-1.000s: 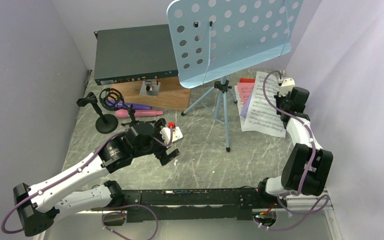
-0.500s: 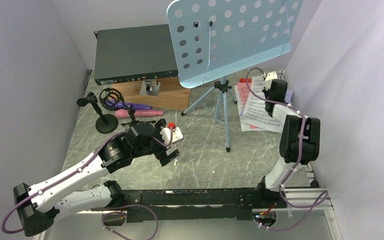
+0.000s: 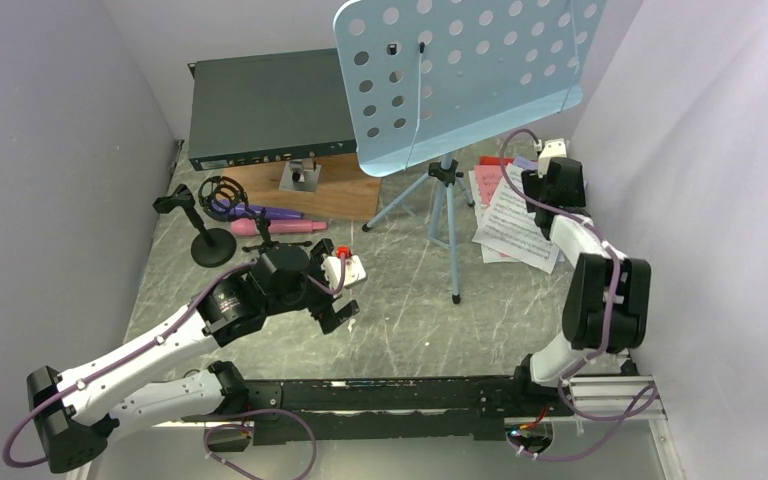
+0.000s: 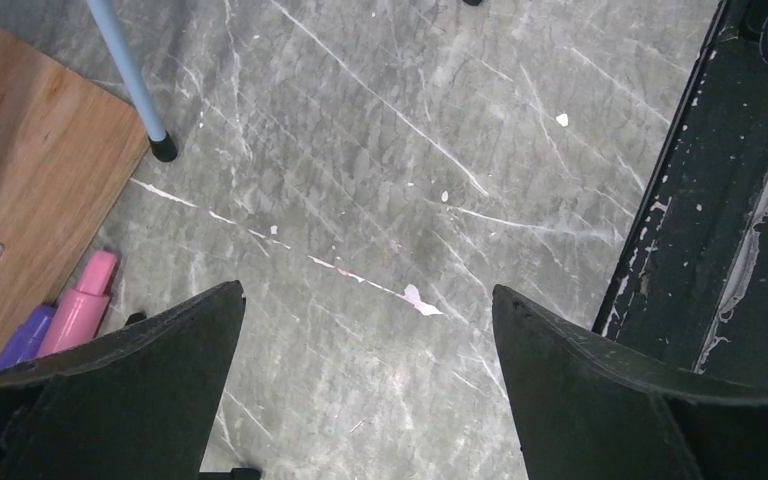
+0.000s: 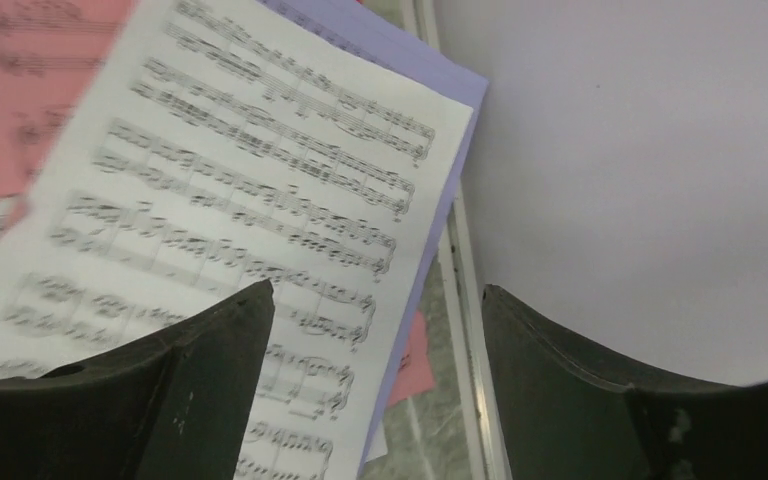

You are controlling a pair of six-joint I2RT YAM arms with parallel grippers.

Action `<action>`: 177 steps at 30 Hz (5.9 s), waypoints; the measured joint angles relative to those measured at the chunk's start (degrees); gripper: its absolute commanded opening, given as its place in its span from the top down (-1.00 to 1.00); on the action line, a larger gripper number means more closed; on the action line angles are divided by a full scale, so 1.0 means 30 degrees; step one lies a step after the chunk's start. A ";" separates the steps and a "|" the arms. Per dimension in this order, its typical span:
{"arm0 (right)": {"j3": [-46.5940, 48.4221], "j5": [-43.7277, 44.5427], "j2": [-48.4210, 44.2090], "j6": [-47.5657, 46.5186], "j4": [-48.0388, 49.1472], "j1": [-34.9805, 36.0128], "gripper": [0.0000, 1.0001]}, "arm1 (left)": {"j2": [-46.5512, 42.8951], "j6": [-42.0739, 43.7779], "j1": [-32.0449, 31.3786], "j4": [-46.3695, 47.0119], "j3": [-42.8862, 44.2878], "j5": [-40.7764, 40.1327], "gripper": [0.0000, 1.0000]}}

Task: Pack up the instrument practice props
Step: Place the sheet music at the center of the board, then unscrew the knob on the music stand.

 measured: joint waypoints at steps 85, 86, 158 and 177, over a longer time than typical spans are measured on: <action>-0.3373 -2.2331 -0.3351 3.6822 1.0863 0.1435 0.18 | -0.0299 -0.2929 0.1610 -0.0058 -0.0160 -0.4065 -0.99; -0.3373 -2.2331 -0.3286 3.6822 1.0761 0.1443 0.25 | -0.0299 -0.2885 0.1625 -0.0066 -0.0219 -0.4036 -0.99; -0.4255 -2.5456 -0.3891 1.9351 1.4477 0.1435 0.99 | -0.0117 -0.2841 0.2827 -0.0095 -0.0306 -0.1829 -0.99; -0.4146 -2.2666 -0.5748 0.7883 0.9158 0.2106 0.35 | 0.0015 -0.2849 0.2914 -0.0095 -0.0306 -0.1508 -0.99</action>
